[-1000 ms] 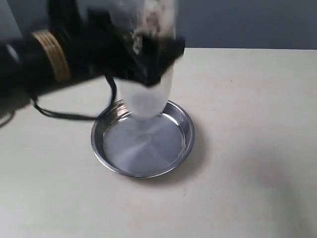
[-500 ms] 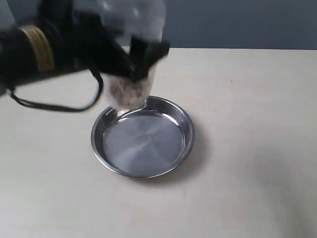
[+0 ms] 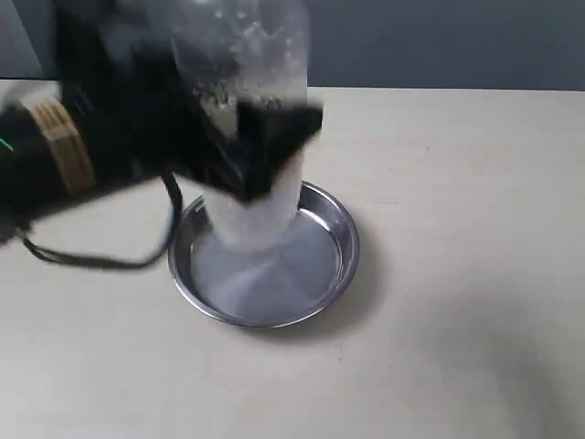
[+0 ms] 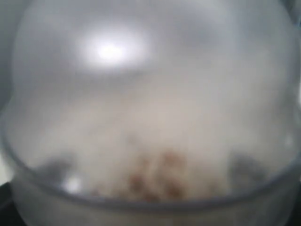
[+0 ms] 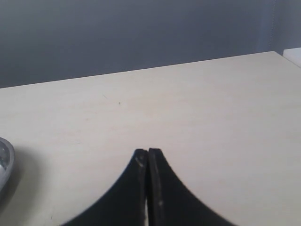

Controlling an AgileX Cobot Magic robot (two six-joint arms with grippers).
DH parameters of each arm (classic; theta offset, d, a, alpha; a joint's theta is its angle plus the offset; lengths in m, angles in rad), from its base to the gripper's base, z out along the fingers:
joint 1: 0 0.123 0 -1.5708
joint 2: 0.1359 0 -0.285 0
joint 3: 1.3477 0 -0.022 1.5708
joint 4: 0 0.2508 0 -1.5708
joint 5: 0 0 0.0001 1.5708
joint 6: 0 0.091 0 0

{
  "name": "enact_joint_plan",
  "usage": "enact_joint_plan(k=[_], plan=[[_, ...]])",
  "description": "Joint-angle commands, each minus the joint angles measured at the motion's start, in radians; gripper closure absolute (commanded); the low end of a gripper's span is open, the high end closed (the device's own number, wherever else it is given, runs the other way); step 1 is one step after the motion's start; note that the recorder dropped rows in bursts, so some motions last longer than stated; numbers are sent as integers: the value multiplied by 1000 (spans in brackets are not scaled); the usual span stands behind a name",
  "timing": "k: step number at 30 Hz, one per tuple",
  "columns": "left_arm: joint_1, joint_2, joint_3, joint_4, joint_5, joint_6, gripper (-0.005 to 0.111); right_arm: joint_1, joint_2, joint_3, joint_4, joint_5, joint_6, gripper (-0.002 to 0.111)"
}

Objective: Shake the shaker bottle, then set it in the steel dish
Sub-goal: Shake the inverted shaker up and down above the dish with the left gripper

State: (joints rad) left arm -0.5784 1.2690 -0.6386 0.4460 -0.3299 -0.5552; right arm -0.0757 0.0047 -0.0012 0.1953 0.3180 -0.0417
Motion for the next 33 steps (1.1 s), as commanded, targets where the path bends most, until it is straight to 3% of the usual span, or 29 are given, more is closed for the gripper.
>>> enact_joint_plan(k=[1,3,5,8,12,14,16,19,22,23,25,28,30,33], plan=[[-7,-97,-27,60,-128,-28,106,-3,-5,1,-3,-11,-2,109],[-7,-146,-84,21,-66,56,106,-3,-5,1,-3,-11,-2,109],[-7,-64,-43,-36,83,68,106,-3,-5,1,-3,-11,-2,109],[5,59,9,-30,83,27,106,-3,-5,1,-3,-11,-2,109],[-12,-125,-120,85,-63,23,106,-3,-5,1,-3,-11,-2,109],[-11,-133,-129,42,33,41,106,-3,-5,1,-3,-11,-2,109],[-11,-32,-33,17,101,41,106,-3,-5,1,0,-11,-2,109],[-16,80,22,-8,62,-10,106,-3,-5,1,0,-11,-2,109],[-21,-58,-57,80,-145,-8,106,-3,-5,1,-2,-11,-2,109],[-17,-100,-94,71,-154,39,106,-3,-5,1,-2,-11,-2,109],[-19,-89,-100,16,-48,62,106,-3,-5,1,-2,-11,-2,109],[-18,85,-6,1,65,62,106,-3,-5,1,-2,-11,-2,109],[-23,88,-16,-6,41,27,106,-3,-5,1,-2,-11,-2,109],[-33,-79,-94,57,-136,44,106,-3,-5,1,-2,-11,-2,109]])
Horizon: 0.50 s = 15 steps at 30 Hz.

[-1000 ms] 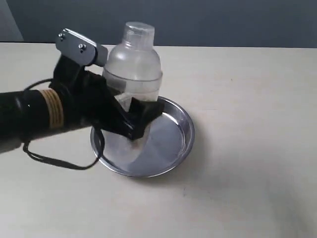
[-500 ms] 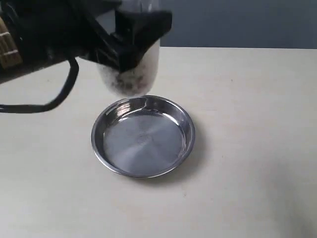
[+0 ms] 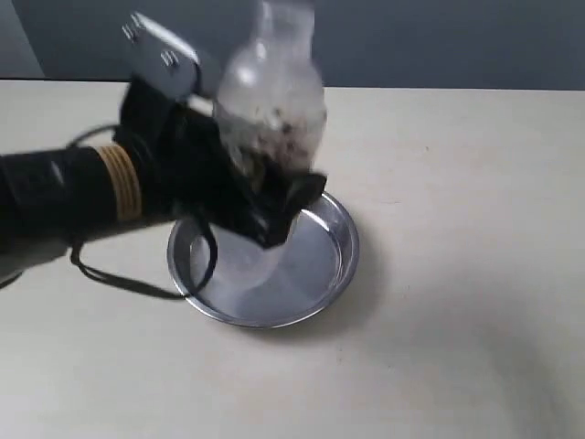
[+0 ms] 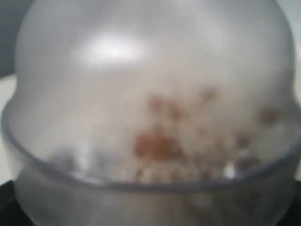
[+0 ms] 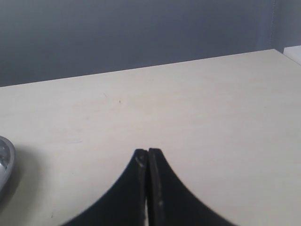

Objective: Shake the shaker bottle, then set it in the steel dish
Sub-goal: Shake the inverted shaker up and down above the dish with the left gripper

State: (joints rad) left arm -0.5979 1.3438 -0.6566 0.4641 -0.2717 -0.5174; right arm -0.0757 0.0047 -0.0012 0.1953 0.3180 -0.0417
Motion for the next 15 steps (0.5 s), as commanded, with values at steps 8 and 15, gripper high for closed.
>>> enact_joint_plan(k=[8,15], plan=[[-5,-60,-75,2,29,-13,106,-3,-5,1,-2,-11,-2,109],[-11,-108,-66,-30,105,21,106,-3,-5,1,-2,-11,-2,109]])
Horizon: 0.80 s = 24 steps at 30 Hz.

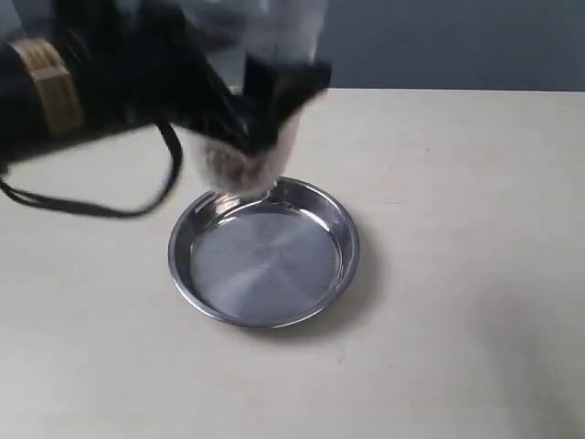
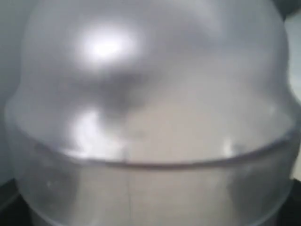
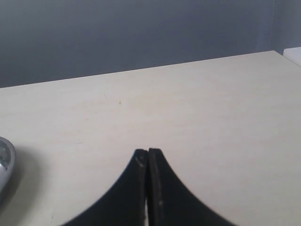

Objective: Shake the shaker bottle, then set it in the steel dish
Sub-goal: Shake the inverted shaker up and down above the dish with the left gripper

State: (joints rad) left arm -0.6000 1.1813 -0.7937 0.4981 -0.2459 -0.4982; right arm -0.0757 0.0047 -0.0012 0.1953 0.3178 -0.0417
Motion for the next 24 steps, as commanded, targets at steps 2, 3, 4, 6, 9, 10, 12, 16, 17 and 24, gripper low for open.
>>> enact_joint_plan(k=[2,3,4,6,9,10,12,16,17,24], plan=[[-9,103,105,-78,81,2,106,-3,-5,1,-2,-11,-2,109],[-10,81,90,-60,64,2,106,-3,-5,1,-2,-11,-2,109],[-10,33,65,-35,33,2,106,-3,-5,1,-2,-11,-2,109],[-2,-60,-5,0,-40,24,106,-3,-5,1,-2,-11,-2,109],[1,-38,27,-84,59,29,106,-3,-5,1,-2,-11,-2,109],[1,2,72,-99,69,29,106,-3,-5,1,-2,-11,-2,109],[1,94,147,-133,34,26,106,-3,-5,1,-2,-11,-2,109],[0,-41,50,-89,-117,37,106,-3,-5,1,-2,-11,-2,109],[2,-77,15,-93,-132,65,106,-3,-5,1,-2,-11,-2,109],[1,69,131,-158,-81,37,106,-3,-5,1,-7,-11,-2,109]])
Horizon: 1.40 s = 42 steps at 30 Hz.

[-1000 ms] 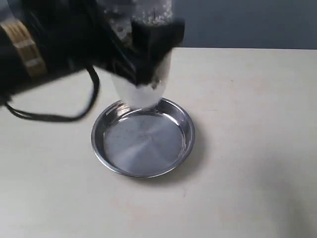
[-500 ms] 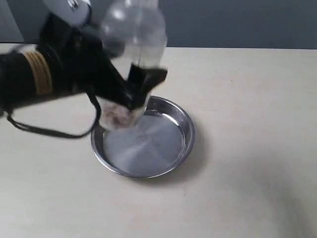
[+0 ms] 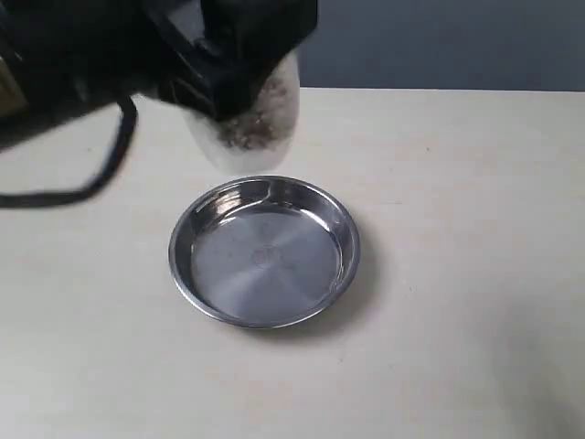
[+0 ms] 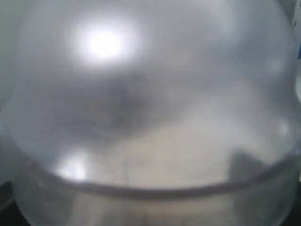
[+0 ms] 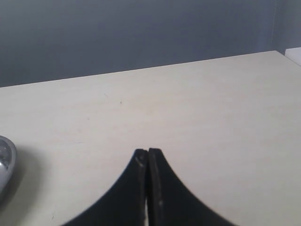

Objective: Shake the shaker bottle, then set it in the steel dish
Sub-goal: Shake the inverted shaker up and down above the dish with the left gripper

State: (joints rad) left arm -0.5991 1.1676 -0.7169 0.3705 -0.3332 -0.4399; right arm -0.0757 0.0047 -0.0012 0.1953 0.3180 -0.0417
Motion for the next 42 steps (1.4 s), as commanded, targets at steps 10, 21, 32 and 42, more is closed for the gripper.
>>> enact_joint_plan(k=[10,21,32,42], plan=[[-9,7,-20,46,-101,-15,106,-3,-5,1,-5,-11,-2,109],[-9,29,33,-19,43,37,106,-3,-5,1,-3,-11,-2,109],[-10,97,8,-100,101,102,106,-3,-5,1,-2,-11,-2,109],[-15,86,12,-86,74,102,106,-3,-5,1,-2,-11,-2,109]])
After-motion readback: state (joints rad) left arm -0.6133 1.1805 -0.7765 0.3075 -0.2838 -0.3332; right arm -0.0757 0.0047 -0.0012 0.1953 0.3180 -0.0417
